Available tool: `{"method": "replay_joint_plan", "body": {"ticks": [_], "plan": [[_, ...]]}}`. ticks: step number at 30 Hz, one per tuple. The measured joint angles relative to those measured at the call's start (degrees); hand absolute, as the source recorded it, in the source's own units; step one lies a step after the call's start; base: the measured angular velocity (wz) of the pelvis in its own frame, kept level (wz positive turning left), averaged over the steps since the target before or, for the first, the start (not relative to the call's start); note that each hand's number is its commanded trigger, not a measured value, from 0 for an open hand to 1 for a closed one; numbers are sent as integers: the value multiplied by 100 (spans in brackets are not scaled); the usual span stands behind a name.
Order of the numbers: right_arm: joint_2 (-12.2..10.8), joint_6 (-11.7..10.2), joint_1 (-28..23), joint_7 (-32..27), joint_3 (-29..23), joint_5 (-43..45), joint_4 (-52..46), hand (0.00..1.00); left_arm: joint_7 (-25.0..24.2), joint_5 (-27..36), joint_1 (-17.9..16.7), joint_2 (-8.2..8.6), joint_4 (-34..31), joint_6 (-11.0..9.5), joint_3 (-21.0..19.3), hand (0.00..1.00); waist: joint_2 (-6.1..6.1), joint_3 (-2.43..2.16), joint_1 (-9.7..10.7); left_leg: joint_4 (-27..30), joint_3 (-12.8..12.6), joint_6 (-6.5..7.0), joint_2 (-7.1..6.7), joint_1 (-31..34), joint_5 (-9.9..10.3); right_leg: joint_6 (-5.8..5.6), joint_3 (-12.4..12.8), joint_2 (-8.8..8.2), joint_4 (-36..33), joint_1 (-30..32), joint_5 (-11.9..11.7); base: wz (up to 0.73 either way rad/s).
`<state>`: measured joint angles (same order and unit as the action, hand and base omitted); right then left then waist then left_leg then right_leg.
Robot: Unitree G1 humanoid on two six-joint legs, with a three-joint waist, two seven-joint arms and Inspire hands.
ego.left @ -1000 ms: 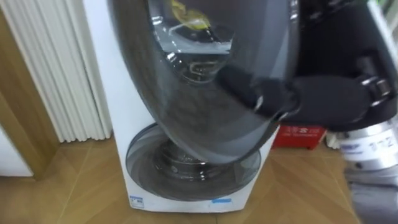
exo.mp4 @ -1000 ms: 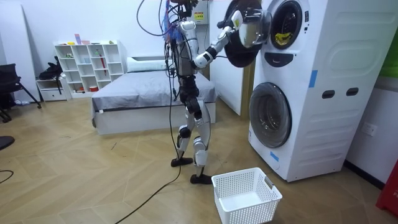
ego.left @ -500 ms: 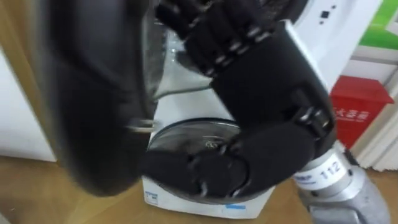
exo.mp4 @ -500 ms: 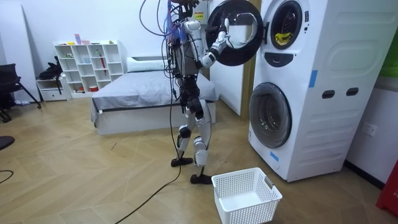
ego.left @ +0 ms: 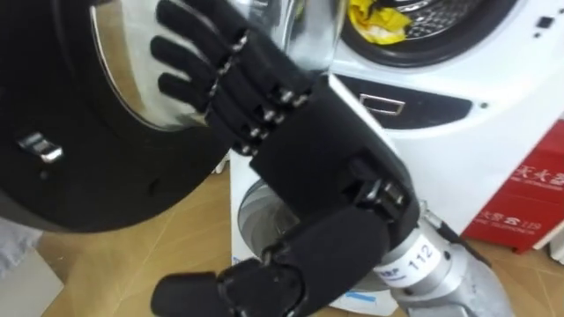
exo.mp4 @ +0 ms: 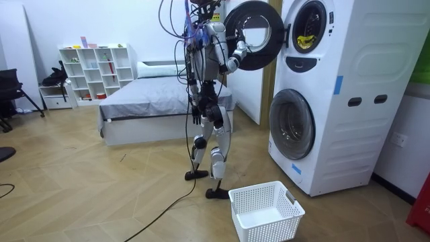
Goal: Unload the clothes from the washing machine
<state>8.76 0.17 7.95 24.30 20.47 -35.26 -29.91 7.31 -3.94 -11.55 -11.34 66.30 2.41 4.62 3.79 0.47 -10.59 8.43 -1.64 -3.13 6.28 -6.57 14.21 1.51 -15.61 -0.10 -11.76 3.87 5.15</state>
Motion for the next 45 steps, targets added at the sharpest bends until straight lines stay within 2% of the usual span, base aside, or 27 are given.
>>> {"method": "replay_joint_plan", "body": {"ticks": [2, 8, 14, 17, 23, 30, 34, 41, 45], "plan": [[0, 10, 0, 0, -1, 71, 3, 0, -5, -1, -5, -2, 7, -8, -27, 0, 18, 13, -31, -1, 1, 0, -5, 2, 0, -4, 2, -4, 2, 0, 3, 0], [47, 21, 0, 24, -173, 144, -1, 0, -41, -3, -32, 28, 5, -8, -162, 0, 10, 13, 3, 6, -10, 0, -12, 16, 1, -12, -23, -13, 11, 0, 10, 0], [145, 41, 0, 150, -372, 84, -35, 0, -63, -2, -44, 78, 4, -10, -183, 0, -100, -12, 141, 7, -32, 0, -9, 0, 1, 0, -24, -10, 9, -21, 1, 1], [221, 41, 0, 153, -502, -276, -43, 0, -58, -2, -44, 82, 6, -25, -185, 0, -145, -5, 278, 10, -51, 0, -8, -5, 2, -5, -34, -26, 12, -83, 4, 10], [232, 40, -2, 289, -632, -1104, -27, 0, -41, -13, 9, 82, 2, -57, -208, 0, -152, -4, 264, 14, -58, -2, -2, -9, 3, 2, -5, -11, 10, -82, 0, 0], [207, 50, -1, 391, -850, -2282, -17, 0, -31, -78, 4, 63, 1, -55, -223, 0, -81, -51, 225, 41, -78, -1, -2, -23, 1, -1, -9, -16, 9, -83, 2, 0], [192, 60, -1, 466, -866, -2415, -5, 0, -41, -80, -23, 61, 10, -43, -225, 0, -83, -43, 233, 41, -150, 0, -4, -99, 1, -7, -1, -22, 10, -149, 6, -5], [193, 63, -103, 506, -1249, -3011, -4, 0, -52, -75, -33, 64, 27, -36, -297, 0, -103, -30, 271, 45, -131, 0, -15, -107, 1, -21, -4, -39, 17, -175, 16, 2], [267, 59, -142, 342, -1601, -2718, 53, 0, -46, -48, -98, 81, 14, -32, -297, 0, -140, -7, 441, 21, -125, 2, -20, -96, 5, -29, -28, -48, 10, -185, 31, 4]]}}
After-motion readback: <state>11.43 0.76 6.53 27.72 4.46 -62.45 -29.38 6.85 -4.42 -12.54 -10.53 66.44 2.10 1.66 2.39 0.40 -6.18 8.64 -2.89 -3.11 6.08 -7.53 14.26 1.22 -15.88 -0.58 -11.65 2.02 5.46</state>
